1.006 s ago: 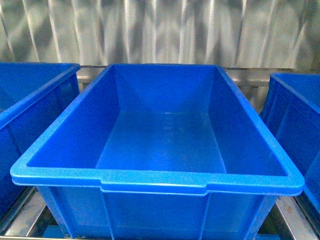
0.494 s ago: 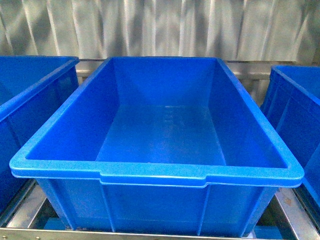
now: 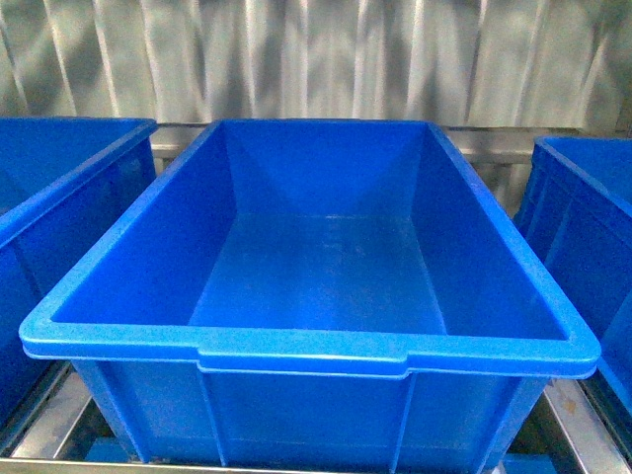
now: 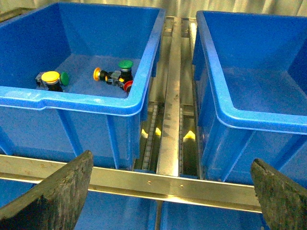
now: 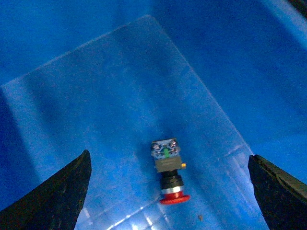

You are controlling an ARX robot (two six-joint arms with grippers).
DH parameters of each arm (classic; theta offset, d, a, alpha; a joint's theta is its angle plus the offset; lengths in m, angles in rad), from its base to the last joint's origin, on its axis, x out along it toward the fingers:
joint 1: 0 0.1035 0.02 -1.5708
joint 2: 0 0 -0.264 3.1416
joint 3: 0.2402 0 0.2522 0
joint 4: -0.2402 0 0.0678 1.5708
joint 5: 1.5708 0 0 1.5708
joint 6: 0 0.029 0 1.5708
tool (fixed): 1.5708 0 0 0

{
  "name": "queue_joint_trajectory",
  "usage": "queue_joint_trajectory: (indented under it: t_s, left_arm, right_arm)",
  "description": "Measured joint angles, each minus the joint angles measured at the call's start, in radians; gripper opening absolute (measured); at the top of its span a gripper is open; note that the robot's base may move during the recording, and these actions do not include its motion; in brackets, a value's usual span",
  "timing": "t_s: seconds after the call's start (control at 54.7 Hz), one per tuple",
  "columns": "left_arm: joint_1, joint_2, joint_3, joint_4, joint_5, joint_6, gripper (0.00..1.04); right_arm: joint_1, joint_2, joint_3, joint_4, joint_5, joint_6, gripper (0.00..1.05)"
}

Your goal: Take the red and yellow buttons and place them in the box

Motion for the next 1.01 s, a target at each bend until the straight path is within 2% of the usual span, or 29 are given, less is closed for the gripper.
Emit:
queue_joint_trajectory:
  t_s: [0.146, 0.274, 0.311, 0.348, 0.384, 0.421, 0.512, 0.567, 0.622, 0.713, 0.86, 1.006]
  left_arm:
    - [0.000, 0.000, 0.000, 0.000, 0.000, 0.000, 0.97]
    - [0.000, 0.000, 0.000, 0.000, 0.000, 0.000, 0.97]
    - [0.000, 0.000, 0.000, 0.000, 0.000, 0.000, 0.97]
    - [0.000, 0.000, 0.000, 0.000, 0.000, 0.000, 0.97]
    - [0.000, 0.000, 0.000, 0.000, -0.001, 0.000, 0.97]
    - [0.000, 0.000, 0.000, 0.000, 0.000, 0.000, 0.97]
    - [0.000, 0.000, 0.000, 0.000, 0.000, 0.000, 0.97]
    - [0.000, 0.000, 0.000, 0.000, 0.000, 0.000, 0.97]
    - [0.000, 0.000, 0.000, 0.000, 0.000, 0.000, 0.97]
    - [0.000, 0.000, 0.000, 0.000, 0.000, 0.000, 0.97]
    - [0.000, 0.000, 0.000, 0.000, 0.000, 0.000, 0.97]
    - [0.000, 0.000, 0.000, 0.000, 0.000, 0.000, 0.97]
  right_arm:
    - [0.008, -0.224, -0.198, 0.033, -0.017, 0.002, 0.98]
    - [0.040, -0.505, -0.423, 0.024, -0.074, 0.038, 0.98]
    - [0.039, -0.603, -0.516, 0.113, -0.197, 0.020, 0.93]
    - [0.050, -0.710, -0.638, 0.287, -0.358, -0.039, 0.85]
    - [0.067, -0.786, -0.712, 0.364, -0.422, -0.074, 0.80]
    - [0.093, -0.869, -0.782, 0.397, -0.442, -0.104, 0.75]
    - [0.201, -1.119, -0.959, 0.337, -0.392, -0.149, 0.59]
    - [0.277, -1.245, -1.038, 0.271, -0.315, -0.160, 0.50]
    - [0.396, -1.377, -1.113, 0.207, -0.163, -0.166, 0.40]
    - [0.495, -1.487, -1.184, 0.208, -0.114, -0.177, 0.26]
    - [0.511, -1.555, -1.263, 0.238, -0.088, -0.184, 0.03]
    - [0.513, -1.606, -1.347, 0.258, -0.092, -0.184, 0.03]
